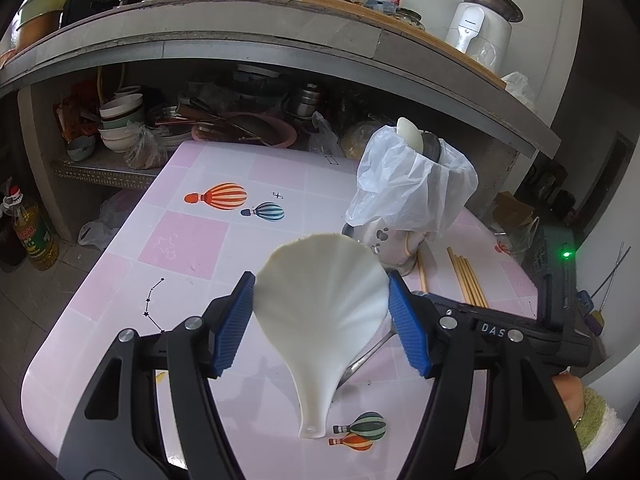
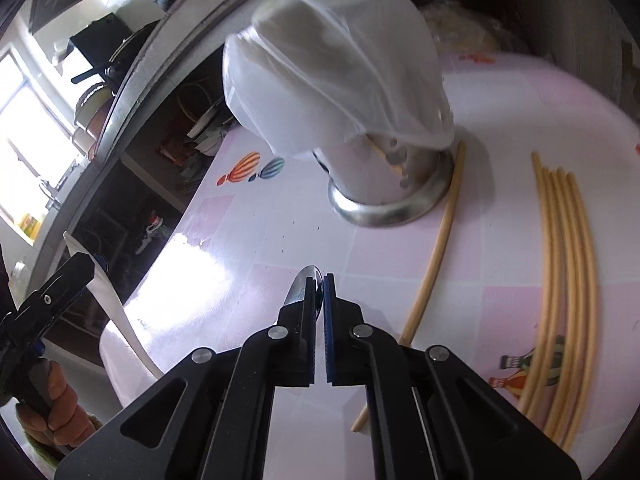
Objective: Organize utensils
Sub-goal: 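Lift the white spoon with the left tool while the right tool closes on a steel spoon, then lower the white spoon into the holder and open left tool while right tool lifts steel spoon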
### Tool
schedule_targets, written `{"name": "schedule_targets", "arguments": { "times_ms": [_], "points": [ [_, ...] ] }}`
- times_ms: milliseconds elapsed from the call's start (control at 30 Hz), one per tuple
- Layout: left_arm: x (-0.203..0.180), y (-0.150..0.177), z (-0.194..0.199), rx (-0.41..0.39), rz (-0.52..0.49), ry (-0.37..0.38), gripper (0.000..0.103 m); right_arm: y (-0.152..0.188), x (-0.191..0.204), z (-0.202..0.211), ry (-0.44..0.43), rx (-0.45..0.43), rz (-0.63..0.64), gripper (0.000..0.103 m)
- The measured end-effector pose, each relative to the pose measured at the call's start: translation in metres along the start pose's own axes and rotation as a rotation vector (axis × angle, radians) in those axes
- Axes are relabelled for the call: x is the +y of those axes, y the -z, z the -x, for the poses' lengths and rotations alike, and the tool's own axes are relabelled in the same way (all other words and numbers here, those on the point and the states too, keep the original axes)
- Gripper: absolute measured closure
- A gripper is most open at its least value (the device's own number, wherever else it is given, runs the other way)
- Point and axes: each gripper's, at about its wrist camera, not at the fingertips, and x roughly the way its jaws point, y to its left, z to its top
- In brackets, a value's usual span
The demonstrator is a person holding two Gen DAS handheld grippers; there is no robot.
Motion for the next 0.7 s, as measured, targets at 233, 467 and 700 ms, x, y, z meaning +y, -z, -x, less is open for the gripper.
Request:
{"name": "schedule_targets", "arguments": {
  "times_ms": [233, 467, 700],
  "points": [
    [-0.003, 0.0, 0.003, -0.008, -0.009, -0.002, 0.04, -0.009, 0.015, 0.033, 0.07, -0.086, 0.121, 0.1],
    [-0.005, -0.001, 0.006, -0.014, -0.018, -0.01, 0.04, -0.016, 0.024, 0.056, 0.105, -0.142, 0.167, 0.101],
    [-0.007, -0.003, 0.012, -0.028, -0.024, -0.017, 0.04, -0.02, 0.02, 0.088, 0.119, -0.201, 0.168, 0.1]
  ]
}}
